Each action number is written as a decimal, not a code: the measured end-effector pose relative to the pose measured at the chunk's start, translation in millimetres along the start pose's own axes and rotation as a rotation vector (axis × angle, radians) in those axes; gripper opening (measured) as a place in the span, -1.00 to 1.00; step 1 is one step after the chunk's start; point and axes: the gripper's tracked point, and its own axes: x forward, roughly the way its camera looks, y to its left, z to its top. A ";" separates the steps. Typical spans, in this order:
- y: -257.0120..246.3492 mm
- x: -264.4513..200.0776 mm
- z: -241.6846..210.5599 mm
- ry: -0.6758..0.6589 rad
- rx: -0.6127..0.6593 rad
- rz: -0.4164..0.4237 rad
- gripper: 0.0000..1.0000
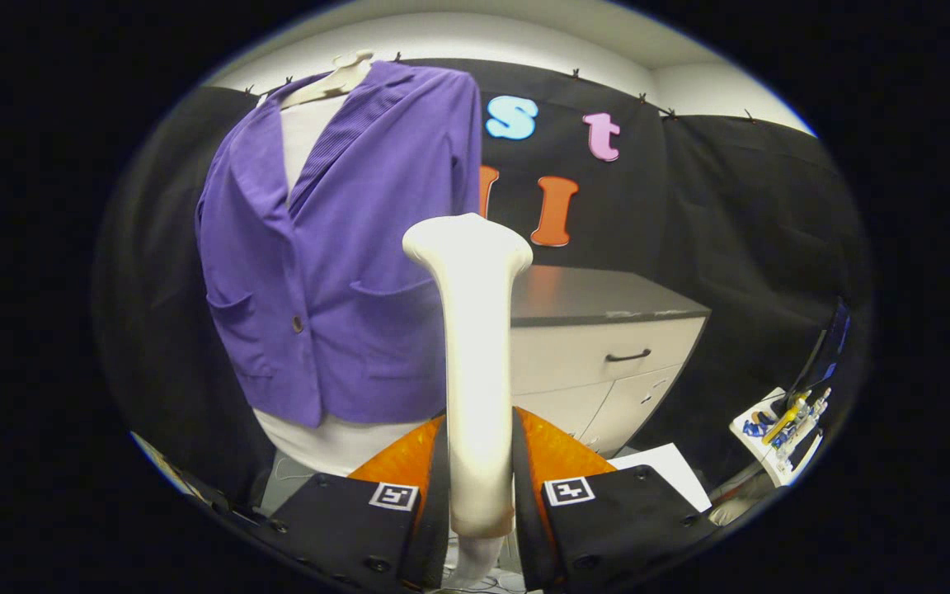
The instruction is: Iron the clothes twice with a garment steamer, once on the left side and once on the right side.
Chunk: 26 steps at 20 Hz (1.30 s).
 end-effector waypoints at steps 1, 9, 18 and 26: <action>-18.2 -1.5 16.5 -0.028 0.007 -0.013 -0.15; -136.2 -28.9 129.6 -0.224 0.057 -0.077 -0.16; -198.6 -68.1 212.5 -0.381 0.103 -0.086 -0.17; -182.0 -70.0 223.7 -0.400 0.103 -0.027 -0.17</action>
